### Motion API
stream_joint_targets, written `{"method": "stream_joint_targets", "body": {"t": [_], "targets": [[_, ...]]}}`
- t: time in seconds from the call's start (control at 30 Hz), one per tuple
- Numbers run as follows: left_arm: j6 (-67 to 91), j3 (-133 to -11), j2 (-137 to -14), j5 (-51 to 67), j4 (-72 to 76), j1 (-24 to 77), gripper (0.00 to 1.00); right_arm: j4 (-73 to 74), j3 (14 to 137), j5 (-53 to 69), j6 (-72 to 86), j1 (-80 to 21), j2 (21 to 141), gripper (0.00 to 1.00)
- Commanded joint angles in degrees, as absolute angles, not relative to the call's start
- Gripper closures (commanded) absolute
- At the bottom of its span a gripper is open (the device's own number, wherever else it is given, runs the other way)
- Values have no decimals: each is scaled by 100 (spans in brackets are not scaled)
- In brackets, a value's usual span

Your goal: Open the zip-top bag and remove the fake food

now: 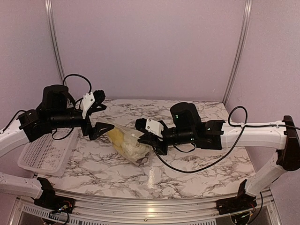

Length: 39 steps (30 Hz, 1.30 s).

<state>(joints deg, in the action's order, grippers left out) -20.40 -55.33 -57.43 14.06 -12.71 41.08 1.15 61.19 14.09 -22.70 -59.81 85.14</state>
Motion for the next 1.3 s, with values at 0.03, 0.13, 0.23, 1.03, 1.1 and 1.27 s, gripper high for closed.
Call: {"method": "stream_joint_targets", "body": {"t": [0.03, 0.13, 0.23, 1.03, 1.1, 1.27], "targets": [[-3365, -5996, -6298, 2081, -1980, 4112, 12, 310, 6214, 1781, -2524, -5965, 8273, 100], [-3709, -6094, -6480, 2178, -2033, 4137, 18, 341, 6190, 1784, -2556, -5966, 8222, 100], [-3988, -6145, -6590, 2192, -2104, 4174, 24, 389, 6169, 1783, -2595, -5954, 8183, 100], [-4291, -6486, -7428, 1751, -2209, 4684, 100, 502, 6049, 1863, -2373, -5548, 8025, 81], [-3988, -6332, -7271, 1745, -1940, 4685, 100, 503, 5990, 1949, -2189, -5379, 7936, 62], [-3259, -5934, -7006, 1984, -1253, 4684, 100, 54, 5601, 1948, -1765, -5236, 7510, 37]]}}
